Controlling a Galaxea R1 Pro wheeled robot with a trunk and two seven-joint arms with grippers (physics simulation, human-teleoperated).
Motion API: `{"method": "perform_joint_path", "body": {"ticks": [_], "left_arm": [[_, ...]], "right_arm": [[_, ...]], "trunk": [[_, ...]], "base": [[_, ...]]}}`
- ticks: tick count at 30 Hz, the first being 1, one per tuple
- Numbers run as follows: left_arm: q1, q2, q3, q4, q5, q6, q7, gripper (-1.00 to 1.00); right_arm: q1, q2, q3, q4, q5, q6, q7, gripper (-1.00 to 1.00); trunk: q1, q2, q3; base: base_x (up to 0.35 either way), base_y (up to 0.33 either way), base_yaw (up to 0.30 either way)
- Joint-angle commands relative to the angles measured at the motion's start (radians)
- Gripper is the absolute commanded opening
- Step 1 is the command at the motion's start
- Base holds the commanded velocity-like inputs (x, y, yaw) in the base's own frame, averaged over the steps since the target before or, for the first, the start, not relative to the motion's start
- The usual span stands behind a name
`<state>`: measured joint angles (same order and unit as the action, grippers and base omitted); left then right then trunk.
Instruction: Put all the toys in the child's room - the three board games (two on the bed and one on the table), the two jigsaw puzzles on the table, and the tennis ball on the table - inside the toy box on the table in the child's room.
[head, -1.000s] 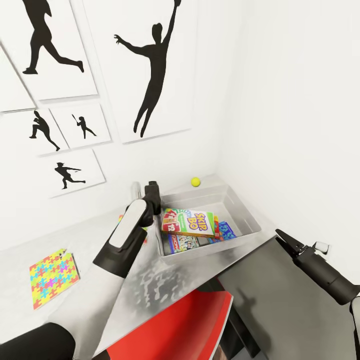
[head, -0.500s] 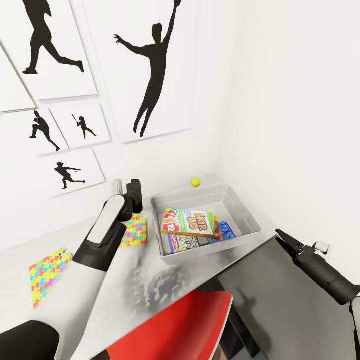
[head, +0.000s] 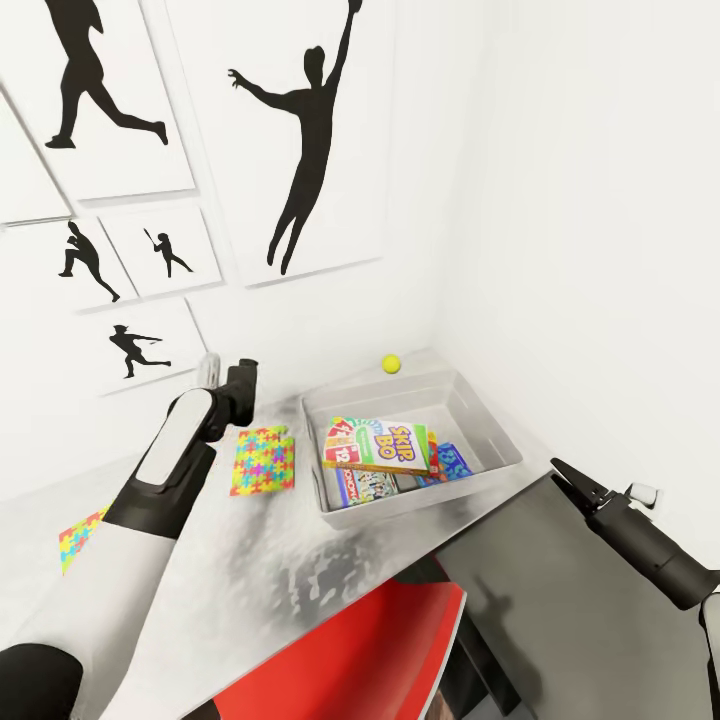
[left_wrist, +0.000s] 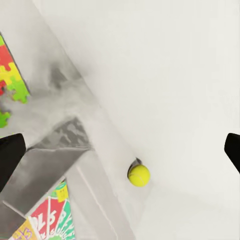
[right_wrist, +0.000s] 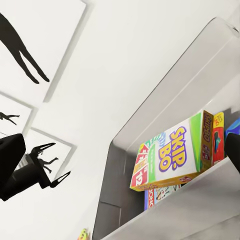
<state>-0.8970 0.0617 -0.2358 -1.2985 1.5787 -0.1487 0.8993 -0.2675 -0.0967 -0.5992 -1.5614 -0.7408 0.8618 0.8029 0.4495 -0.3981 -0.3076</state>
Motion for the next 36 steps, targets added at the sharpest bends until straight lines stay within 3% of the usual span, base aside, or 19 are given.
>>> {"method": "perform_joint_path", "body": {"ticks": [1, 5, 9, 13, 14, 16, 20, 26, 30, 36], "left_arm": [[-0.001, 0.009, 0.002, -0.001, 0.01, 0.002, 0.002, 1.0], [0.0, 0.04, 0.052, -0.001, 0.011, 0.095, 0.0, 1.0], [0.002, 0.059, 0.122, -0.009, 0.011, 0.249, 0.009, 1.0], [0.006, 0.074, 0.16, -0.012, 0.01, 0.38, 0.02, 1.0], [0.008, 0.088, 0.177, -0.013, 0.01, 0.445, 0.024, 1.0], [0.01, 0.107, 0.195, -0.014, 0.01, 0.506, 0.027, 1.0], [0.021, 0.171, 0.238, -0.014, 0.016, 0.669, 0.025, 1.0], [0.091, 0.255, 0.257, -0.015, 0.053, 0.889, 0.0, 1.0], [0.153, 0.3, 0.26, -0.016, 0.069, 1.021, -0.069, 1.0], [0.21, 0.352, 0.283, -0.002, 0.077, 1.113, -0.157, 1.0]], "right_arm": [[-0.001, 0.0, -0.001, 0.0, 0.0, 0.005, 0.002, 1.0], [-0.001, 0.0, -0.002, 0.0, 0.0, 0.005, 0.002, 1.0], [-0.001, 0.0, -0.002, 0.0, 0.0, 0.005, 0.002, 1.0], [-0.001, 0.0, -0.002, 0.0, 0.0, 0.005, 0.002, 1.0], [-0.001, 0.0, -0.002, 0.0, 0.0, 0.005, 0.002, 1.0], [-0.001, 0.0, -0.002, 0.0, 0.0, 0.005, 0.002, 1.0], [-0.001, 0.0, -0.002, 0.0, 0.0, 0.005, 0.002, 1.0], [-0.001, 0.0, -0.002, 0.0, 0.0, 0.004, 0.002, 1.0], [-0.001, 0.0, -0.002, 0.0, 0.0, 0.004, 0.002, 1.0], [-0.001, 0.0, -0.002, 0.0, 0.0, 0.003, 0.0, 1.0]], "trunk": [[0.001, -0.002, -0.002], [0.001, -0.002, -0.002], [0.001, -0.002, -0.002], [0.001, -0.002, -0.002], [0.001, -0.002, -0.002], [0.001, -0.002, -0.002], [0.001, -0.002, -0.002], [0.001, -0.002, -0.002], [0.001, -0.002, -0.002], [0.001, -0.002, -0.002]], "base": [[0.0, 0.0, 0.0], [0.0, 0.0, 0.0], [0.0, 0.0, 0.0], [0.0, 0.0, 0.0], [0.0, 0.0, 0.0], [0.0, 0.0, 0.0], [0.0, 0.0, 0.0], [0.0, 0.0, 0.0], [0.0, 0.0, 0.0], [0.0, 0.0, 0.0]]}}
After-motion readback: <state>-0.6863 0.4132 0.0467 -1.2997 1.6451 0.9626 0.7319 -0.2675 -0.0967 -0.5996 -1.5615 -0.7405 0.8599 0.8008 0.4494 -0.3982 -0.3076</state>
